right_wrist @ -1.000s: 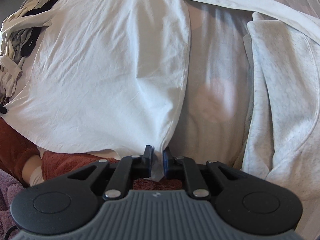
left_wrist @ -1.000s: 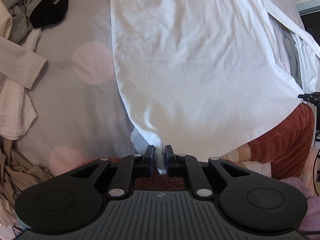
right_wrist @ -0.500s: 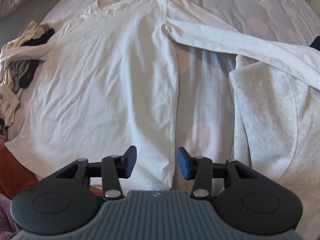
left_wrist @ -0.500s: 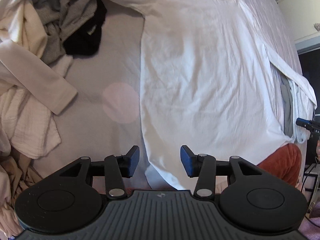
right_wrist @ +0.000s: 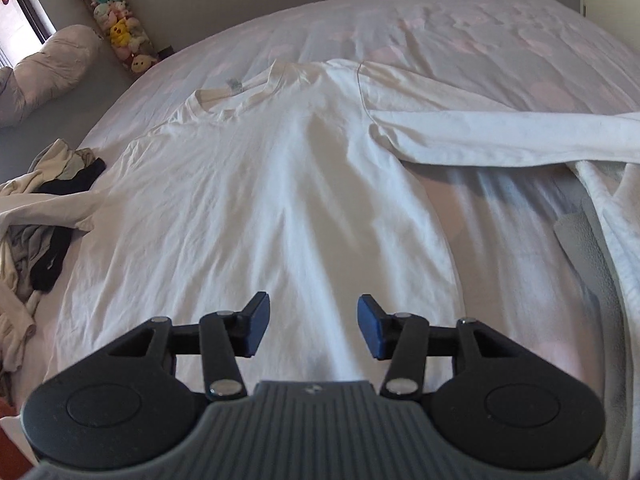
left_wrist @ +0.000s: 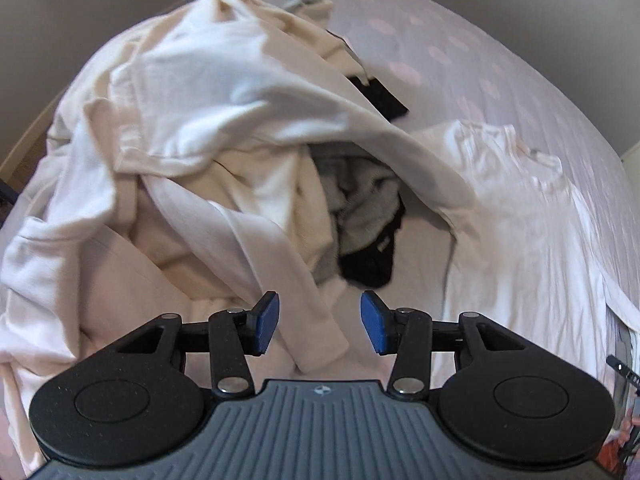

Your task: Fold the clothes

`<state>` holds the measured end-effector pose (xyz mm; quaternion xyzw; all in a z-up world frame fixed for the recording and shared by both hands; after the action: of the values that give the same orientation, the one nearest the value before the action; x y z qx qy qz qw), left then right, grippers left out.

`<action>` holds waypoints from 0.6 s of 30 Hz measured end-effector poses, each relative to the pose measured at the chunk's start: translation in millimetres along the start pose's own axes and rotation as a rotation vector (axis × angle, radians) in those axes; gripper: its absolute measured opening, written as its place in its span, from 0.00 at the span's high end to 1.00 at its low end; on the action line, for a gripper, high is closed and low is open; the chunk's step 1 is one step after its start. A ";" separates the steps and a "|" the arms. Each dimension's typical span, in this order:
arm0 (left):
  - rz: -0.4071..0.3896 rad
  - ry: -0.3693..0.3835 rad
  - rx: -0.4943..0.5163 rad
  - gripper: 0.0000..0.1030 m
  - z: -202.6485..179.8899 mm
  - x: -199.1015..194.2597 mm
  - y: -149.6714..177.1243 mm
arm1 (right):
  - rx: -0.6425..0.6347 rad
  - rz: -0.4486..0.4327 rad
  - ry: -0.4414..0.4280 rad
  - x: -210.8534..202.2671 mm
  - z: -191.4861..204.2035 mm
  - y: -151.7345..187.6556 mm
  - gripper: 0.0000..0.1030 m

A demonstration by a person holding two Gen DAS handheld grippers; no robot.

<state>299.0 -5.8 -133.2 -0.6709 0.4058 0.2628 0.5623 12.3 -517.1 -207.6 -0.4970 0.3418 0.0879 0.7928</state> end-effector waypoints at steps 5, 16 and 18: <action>-0.157 -0.089 -0.068 0.58 42.8 -1.6 -38.7 | -0.071 -0.145 0.007 10.0 18.6 -1.5 0.47; -0.241 -0.250 -0.229 0.58 114.8 21.5 -76.2 | -0.063 -0.185 -0.022 24.3 20.5 -0.8 0.42; -0.243 -0.258 -0.244 0.58 120.6 26.7 -77.5 | -0.045 -0.175 -0.017 27.4 17.3 0.6 0.42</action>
<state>390.9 107.2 -140.5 -0.7388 0.2120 0.3241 0.5515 40.5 -507.6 -220.5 -0.5420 0.2884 0.0303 0.7887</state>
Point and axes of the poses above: each gripper's, at about its wrist camera, not at the fingertips, and x roughly the way its jaws point, z to its left, y to its underside, the point moved 9 cm from there along x, roughly the way its jaws point, and after that the axes turned 10 degrees about -z, right-handed, at the moved point
